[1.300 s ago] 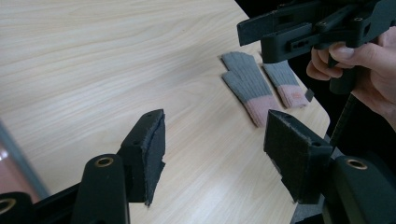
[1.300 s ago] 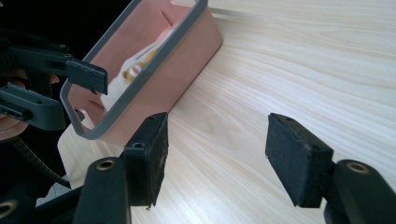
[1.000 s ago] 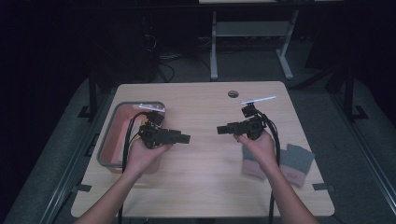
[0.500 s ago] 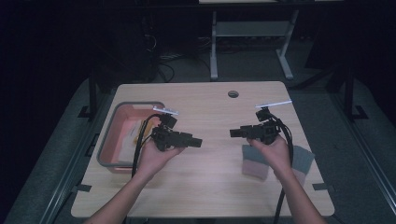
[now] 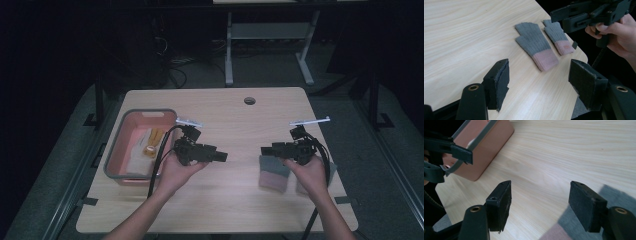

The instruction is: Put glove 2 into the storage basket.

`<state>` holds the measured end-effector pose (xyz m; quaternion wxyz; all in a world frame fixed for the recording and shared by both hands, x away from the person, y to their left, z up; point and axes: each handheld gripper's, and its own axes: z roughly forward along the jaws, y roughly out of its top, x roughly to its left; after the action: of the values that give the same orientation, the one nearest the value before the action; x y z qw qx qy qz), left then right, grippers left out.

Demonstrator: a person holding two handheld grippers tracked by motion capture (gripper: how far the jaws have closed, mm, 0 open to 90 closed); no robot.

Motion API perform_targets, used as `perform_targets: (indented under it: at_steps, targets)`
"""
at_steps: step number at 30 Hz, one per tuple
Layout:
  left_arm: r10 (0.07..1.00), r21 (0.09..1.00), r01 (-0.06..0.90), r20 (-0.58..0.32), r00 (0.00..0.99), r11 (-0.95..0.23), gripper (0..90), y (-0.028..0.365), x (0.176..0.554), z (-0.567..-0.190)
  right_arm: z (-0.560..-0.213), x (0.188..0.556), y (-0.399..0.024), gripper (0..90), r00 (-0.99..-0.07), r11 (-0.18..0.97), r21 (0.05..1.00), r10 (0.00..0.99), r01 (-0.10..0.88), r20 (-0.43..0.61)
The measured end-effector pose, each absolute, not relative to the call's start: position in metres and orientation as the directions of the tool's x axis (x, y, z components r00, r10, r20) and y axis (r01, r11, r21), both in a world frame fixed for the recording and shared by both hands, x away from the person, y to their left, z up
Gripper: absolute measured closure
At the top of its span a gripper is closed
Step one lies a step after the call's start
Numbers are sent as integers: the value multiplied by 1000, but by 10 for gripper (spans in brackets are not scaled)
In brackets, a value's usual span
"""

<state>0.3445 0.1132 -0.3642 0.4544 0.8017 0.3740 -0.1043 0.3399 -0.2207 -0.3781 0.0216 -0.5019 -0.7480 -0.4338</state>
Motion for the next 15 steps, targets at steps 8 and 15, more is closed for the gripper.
perform_targets:
  at_steps: [8, 15]
  targets:
    - [494, 652, 683, -498, 713, -329, 325, 95, 340, -371, -388, 329, -243, 339, -468, 112, 636, 774, 764, 426]
    - [490, 639, 679, -488, 722, -363, 323, 80, 337, -386, -401, 314, -267, 338, -444, 101, 638, 800, 763, 403]
